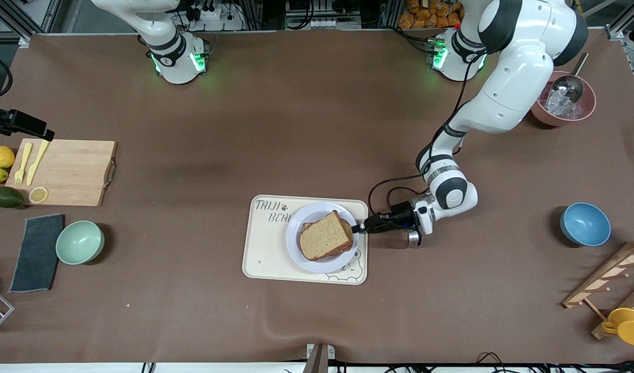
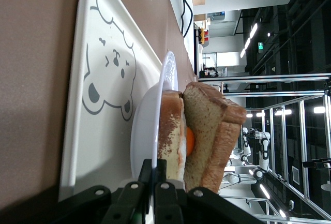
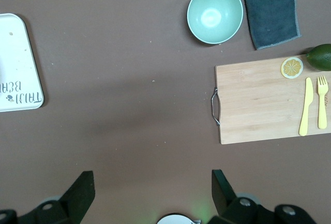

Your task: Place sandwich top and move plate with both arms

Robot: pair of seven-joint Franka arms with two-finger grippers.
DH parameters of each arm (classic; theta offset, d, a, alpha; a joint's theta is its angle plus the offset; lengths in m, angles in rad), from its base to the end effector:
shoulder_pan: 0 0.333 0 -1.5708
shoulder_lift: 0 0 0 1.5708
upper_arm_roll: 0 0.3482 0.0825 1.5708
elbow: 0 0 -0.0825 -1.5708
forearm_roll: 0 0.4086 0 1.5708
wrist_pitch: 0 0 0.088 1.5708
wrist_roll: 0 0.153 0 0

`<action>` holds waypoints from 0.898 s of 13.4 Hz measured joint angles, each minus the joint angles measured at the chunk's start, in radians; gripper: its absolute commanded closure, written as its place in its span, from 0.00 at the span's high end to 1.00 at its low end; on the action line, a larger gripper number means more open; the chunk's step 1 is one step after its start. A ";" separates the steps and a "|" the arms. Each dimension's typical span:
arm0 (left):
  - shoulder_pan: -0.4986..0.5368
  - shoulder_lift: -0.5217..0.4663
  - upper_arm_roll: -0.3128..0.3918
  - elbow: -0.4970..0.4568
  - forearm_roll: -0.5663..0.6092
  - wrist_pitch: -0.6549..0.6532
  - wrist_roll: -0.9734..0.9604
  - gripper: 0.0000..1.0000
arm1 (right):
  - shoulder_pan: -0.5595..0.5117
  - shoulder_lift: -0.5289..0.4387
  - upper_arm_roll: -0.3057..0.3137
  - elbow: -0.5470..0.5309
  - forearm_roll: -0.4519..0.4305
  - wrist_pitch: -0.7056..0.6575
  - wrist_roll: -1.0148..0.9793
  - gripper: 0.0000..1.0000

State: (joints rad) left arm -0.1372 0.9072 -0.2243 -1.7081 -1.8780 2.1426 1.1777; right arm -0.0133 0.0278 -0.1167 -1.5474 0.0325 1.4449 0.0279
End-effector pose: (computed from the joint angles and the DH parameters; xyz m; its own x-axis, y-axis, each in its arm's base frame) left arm 0.6442 -0.3125 0.0739 0.9694 0.2388 0.0572 -0.0094 -0.1967 0.9804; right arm 0.5644 -0.0676 0.5965 0.9797 -0.1525 -0.1305 -0.1571 -0.9873 -0.0256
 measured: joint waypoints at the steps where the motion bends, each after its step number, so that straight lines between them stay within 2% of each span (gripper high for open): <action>1: -0.001 0.001 0.000 0.000 0.000 0.000 0.000 0.12 | 0.000 0.000 0.000 0.000 0.000 0.000 0.000 1.00; 3: -0.002 0.002 0.000 0.000 0.000 0.000 0.000 0.18 | 0.000 0.000 0.000 0.000 0.000 0.000 0.000 1.00; 12: 0.017 0.002 0.006 -0.005 0.035 0.000 0.000 0.17 | 0.000 0.000 0.000 0.000 0.000 -0.001 0.000 1.00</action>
State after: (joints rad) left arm -0.1205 0.9096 -0.2178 -1.7127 -1.8432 2.1424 1.1777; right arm -0.0133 0.0279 -0.1162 -1.5474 0.0326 1.4441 0.0279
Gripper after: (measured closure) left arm 0.828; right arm 0.000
